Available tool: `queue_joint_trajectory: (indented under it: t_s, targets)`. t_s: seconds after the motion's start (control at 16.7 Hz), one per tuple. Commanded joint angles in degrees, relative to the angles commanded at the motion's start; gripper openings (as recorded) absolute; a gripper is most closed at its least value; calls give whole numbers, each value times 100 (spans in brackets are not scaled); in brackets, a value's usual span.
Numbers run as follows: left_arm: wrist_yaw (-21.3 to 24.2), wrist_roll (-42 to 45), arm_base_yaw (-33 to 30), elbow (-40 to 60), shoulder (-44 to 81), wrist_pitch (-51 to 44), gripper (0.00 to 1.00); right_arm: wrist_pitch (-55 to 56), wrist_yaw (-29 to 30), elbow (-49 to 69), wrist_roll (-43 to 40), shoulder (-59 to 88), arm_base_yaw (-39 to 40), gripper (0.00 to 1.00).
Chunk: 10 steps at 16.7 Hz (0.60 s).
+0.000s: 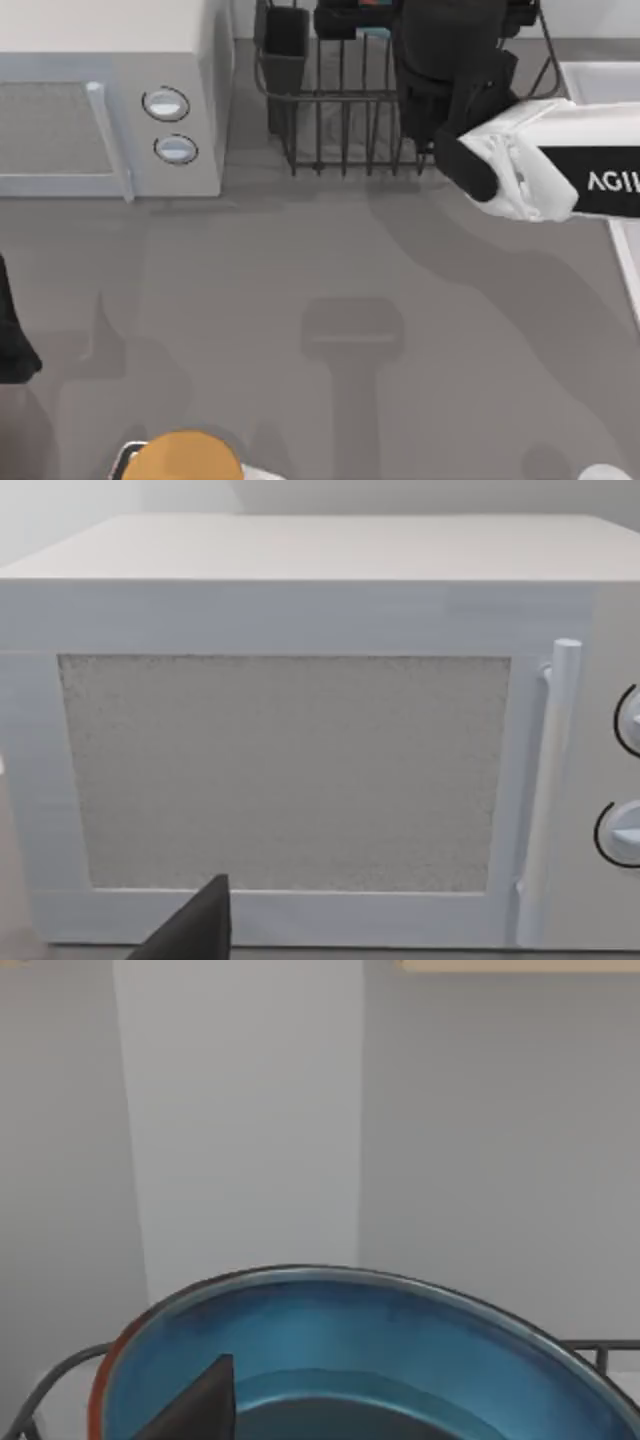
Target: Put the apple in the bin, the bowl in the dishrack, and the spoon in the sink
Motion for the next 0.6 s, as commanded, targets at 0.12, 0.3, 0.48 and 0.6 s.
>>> queue_joint_trajectory:
  t_s: [0.12,0.3,0.48,0.6]
  targets:
    - [0,0,0,0,0,0,100,-162,-184,-340,8,-474,-172,100]
    - [0,0,0,0,0,0,100,-561,-571,-1107,4,-1615,-554,100]
    - [0,0,0,0,0,0,100,-1131,-1053,-2143,-34,-3255,-1031,100]
    - [0,0,0,0,0,0,100,-1584,-1416,-2940,-76,-4565,-1384,100]
